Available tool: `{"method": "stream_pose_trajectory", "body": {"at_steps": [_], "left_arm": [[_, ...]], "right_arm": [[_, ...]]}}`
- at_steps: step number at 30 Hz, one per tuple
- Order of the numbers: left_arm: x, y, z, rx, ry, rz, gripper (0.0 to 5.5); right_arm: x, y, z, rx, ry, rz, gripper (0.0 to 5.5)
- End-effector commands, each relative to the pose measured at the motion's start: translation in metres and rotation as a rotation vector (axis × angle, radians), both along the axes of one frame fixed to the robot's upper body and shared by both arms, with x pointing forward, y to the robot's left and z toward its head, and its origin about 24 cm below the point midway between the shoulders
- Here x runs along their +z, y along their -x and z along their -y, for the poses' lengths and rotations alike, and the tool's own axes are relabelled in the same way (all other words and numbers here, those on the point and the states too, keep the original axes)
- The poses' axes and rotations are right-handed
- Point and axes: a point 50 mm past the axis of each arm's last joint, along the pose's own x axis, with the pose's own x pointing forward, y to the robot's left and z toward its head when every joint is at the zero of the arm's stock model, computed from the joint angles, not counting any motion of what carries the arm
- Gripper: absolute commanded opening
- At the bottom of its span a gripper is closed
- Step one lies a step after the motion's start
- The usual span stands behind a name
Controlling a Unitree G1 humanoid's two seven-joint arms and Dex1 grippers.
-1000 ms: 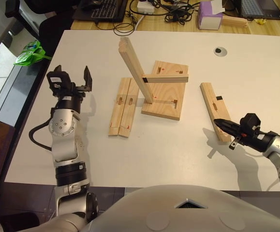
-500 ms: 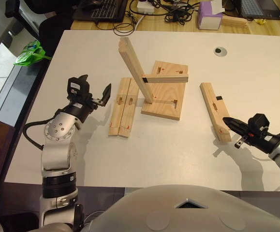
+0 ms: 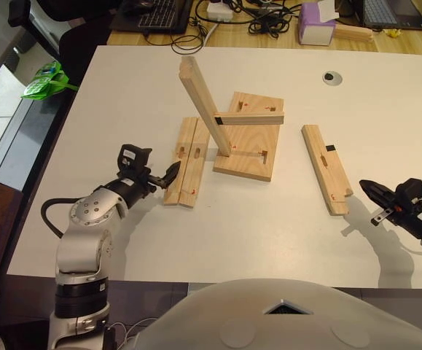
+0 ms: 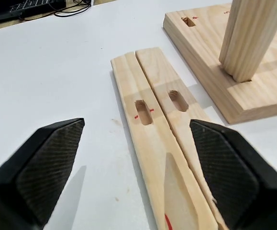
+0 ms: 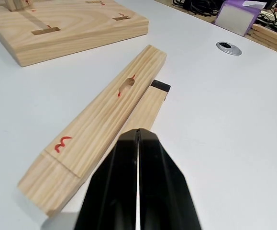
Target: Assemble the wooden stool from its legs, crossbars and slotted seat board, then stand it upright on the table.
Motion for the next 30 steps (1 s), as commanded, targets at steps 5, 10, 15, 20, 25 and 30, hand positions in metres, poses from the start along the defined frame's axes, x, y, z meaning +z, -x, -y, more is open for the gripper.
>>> {"method": "stream_pose_trajectory", "body": {"at_steps": [5,10,15,20,25,30], "left_arm": [[-0.007,0.011,0.002,-0.093,-0.127,-0.121,4.09],[-0.017,0.013,-0.006,-0.087,-0.189,-0.167,4.09],[-0.023,0.009,-0.02,-0.035,-0.268,-0.173,4.09],[-0.02,0.003,-0.016,-0.046,-0.26,-0.149,4.09],[-0.019,0.0,-0.004,-0.077,-0.225,-0.135,4.09],[-0.04,0.011,-0.003,-0.061,-0.18,-0.226,4.09]], "right_arm": [[-0.001,0.005,-0.009,0.015,-0.003,0.007,0.0],[-0.002,0.004,-0.016,0.022,-0.017,0.017,0.0],[-0.002,0.002,-0.019,0.027,-0.022,0.025,0.0],[-0.004,0.001,-0.018,0.028,-0.019,0.028,0.0],[-0.005,-0.002,-0.018,0.03,-0.015,0.04,0.0],[-0.005,-0.007,-0.02,0.015,-0.011,0.079,0.0]]}}
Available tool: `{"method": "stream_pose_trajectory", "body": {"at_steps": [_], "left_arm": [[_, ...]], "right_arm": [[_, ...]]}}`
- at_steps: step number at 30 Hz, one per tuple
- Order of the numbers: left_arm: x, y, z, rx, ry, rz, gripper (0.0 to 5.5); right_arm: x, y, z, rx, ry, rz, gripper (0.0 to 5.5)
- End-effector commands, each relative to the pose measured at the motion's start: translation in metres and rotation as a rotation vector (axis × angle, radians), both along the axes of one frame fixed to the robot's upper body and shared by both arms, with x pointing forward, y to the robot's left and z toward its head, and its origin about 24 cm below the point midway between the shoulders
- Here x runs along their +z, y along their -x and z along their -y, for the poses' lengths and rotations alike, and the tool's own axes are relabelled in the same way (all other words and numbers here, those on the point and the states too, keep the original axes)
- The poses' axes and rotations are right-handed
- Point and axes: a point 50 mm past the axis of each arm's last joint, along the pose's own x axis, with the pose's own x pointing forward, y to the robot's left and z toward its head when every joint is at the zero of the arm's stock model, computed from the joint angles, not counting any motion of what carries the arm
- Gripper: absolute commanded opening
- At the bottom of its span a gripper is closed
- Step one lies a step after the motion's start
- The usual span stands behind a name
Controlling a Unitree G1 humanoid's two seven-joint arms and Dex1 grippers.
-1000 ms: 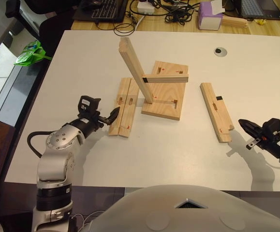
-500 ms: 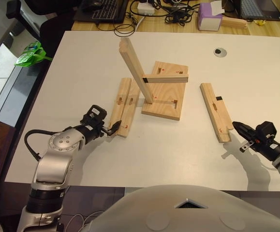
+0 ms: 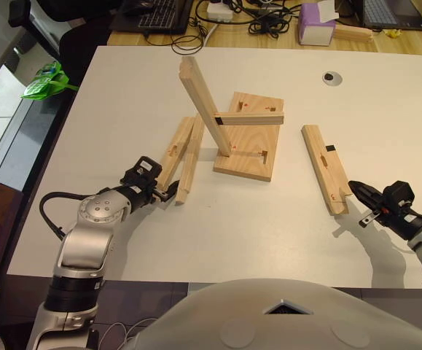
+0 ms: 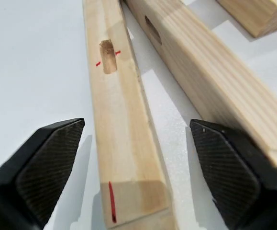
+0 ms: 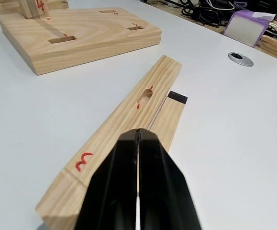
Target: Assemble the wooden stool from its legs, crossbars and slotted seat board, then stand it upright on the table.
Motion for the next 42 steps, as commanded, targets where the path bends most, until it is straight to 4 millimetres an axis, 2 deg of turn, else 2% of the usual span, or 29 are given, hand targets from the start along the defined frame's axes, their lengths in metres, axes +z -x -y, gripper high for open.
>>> {"method": "stream_pose_trajectory", "body": {"at_steps": [1,7,14,18,26,30,34,38,39,42], "left_arm": [[-0.016,0.009,-0.002,0.044,0.035,-0.078,4.09],[-0.024,0.012,-0.006,0.089,0.116,-0.129,3.04],[-0.028,0.011,-0.004,0.133,0.154,-0.112,2.09],[-0.025,0.006,-0.007,0.191,0.159,-0.044,2.07],[0.003,-0.021,-0.012,0.318,0.159,0.235,2.06],[0.024,-0.034,-0.014,0.405,0.227,0.429,2.06],[0.047,-0.041,-0.019,0.452,0.277,0.632,2.06],[0.085,-0.047,-0.029,0.461,0.311,0.894,2.06],[0.102,-0.048,-0.028,0.43,0.323,0.984,2.06],[0.15,-0.051,-0.01,0.237,0.357,1.196,2.06]], "right_arm": [[0.0,-0.004,-0.001,-0.002,0.011,0.027,0.0],[-0.002,-0.004,-0.003,-0.002,0.024,0.047,0.0],[0.001,-0.01,-0.004,-0.006,0.035,0.083,0.0],[0.004,-0.015,-0.004,-0.016,0.039,0.103,0.0],[0.017,-0.031,-0.002,-0.057,0.035,0.193,0.0],[0.031,-0.048,0.001,-0.113,0.006,0.276,0.0],[0.052,-0.062,0.002,-0.162,-0.1,0.329,0.0],[0.088,-0.08,-0.006,-0.149,-0.224,0.389,0.0],[0.103,-0.085,-0.011,-0.129,-0.277,0.417,0.0],[0.14,-0.095,-0.025,-0.063,-0.412,0.47,0.0]]}}
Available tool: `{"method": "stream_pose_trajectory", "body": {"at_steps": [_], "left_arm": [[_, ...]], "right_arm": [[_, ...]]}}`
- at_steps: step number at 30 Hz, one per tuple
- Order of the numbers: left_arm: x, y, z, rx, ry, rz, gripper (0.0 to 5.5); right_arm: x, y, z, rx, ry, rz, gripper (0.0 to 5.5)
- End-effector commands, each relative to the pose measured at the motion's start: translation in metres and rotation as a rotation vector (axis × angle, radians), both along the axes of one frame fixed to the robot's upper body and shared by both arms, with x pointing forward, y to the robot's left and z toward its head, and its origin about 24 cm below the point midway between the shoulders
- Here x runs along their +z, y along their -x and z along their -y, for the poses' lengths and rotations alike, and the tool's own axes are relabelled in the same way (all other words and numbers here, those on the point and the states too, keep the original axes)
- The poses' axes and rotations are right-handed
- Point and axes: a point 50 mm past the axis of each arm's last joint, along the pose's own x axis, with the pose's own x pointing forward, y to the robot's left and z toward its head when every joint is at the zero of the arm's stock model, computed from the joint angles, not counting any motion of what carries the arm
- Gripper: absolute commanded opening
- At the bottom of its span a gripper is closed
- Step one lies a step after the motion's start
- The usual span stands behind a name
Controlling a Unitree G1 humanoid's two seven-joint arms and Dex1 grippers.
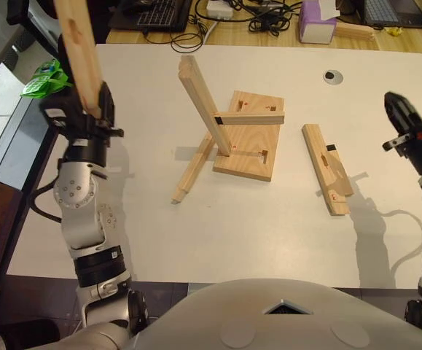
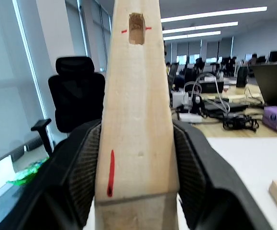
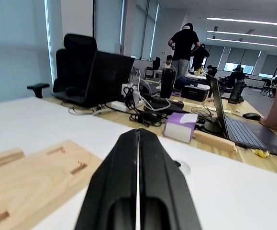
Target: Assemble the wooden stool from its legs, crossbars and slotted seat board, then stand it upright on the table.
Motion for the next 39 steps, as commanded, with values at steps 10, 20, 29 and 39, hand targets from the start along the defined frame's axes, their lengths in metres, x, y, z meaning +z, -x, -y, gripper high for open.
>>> {"method": "stream_pose_trajectory", "body": {"at_steps": [10,20,29,39], "left_arm": [[0.068,-0.008,0.106,-0.68,-0.231,0.293,2.06],[0.059,-0.009,0.109,-0.712,-0.266,0.267,2.06],[0.059,-0.009,0.111,-0.721,-0.268,0.267,2.06],[0.072,-0.02,0.096,-0.586,-0.144,0.293,2.06]], "right_arm": [[0.099,-0.04,-0.123,0.473,-0.484,0.089,1.05],[0.141,-0.038,-0.145,0.51,-0.599,0.093,2.89],[0.148,-0.034,-0.156,0.561,-0.634,0.037,3.18],[0.143,-0.021,-0.151,0.64,-0.612,0.054,3.18]]}}
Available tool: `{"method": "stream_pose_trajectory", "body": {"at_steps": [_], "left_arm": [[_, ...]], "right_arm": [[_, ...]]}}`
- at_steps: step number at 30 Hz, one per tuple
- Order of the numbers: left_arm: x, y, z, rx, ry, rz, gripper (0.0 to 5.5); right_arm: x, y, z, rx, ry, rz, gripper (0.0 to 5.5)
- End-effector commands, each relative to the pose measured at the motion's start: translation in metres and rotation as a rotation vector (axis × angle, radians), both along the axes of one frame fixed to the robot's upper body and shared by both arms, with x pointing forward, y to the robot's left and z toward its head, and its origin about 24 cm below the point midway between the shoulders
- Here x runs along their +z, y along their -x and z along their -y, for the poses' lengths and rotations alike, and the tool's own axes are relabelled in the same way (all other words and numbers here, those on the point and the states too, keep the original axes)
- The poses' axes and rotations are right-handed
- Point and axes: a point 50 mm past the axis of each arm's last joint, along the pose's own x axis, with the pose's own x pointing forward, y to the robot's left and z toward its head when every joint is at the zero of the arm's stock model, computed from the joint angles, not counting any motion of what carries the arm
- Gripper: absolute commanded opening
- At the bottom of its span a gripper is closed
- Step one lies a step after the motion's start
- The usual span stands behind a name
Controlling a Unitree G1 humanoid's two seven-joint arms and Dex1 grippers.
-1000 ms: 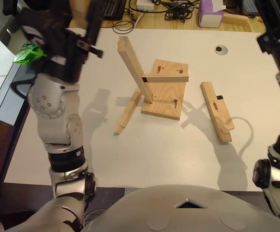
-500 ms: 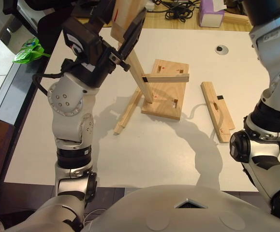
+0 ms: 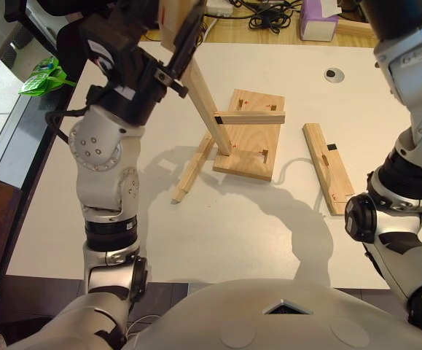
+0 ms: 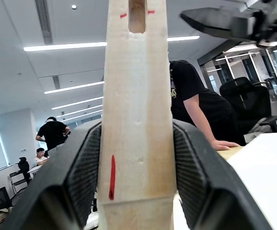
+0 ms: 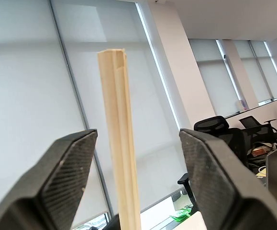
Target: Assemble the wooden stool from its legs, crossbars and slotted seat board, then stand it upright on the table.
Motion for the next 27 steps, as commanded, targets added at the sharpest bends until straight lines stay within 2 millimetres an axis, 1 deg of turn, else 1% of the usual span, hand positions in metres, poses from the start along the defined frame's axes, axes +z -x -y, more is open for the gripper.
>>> {"method": "stream_pose_trajectory", "body": {"at_steps": [1,10,16,27], "left_arm": [[0.006,-0.003,-0.003,0.021,0.034,0.006,2.06],[0.004,0.003,0.01,-0.032,-0.043,0.027,2.06],[-0.001,0.007,0.018,-0.082,-0.085,0.026,2.06],[-0.004,0.005,0.021,-0.08,-0.101,0.02,2.06]], "right_arm": [[-0.001,0.003,0.004,0.004,0.002,0.01,3.18],[0.007,0.003,0.004,0.005,-0.015,0.028,3.18],[0.008,0.0,0.002,-0.004,-0.007,0.014,3.18],[0.01,0.007,-0.003,0.062,0.013,0.047,3.18]]}}
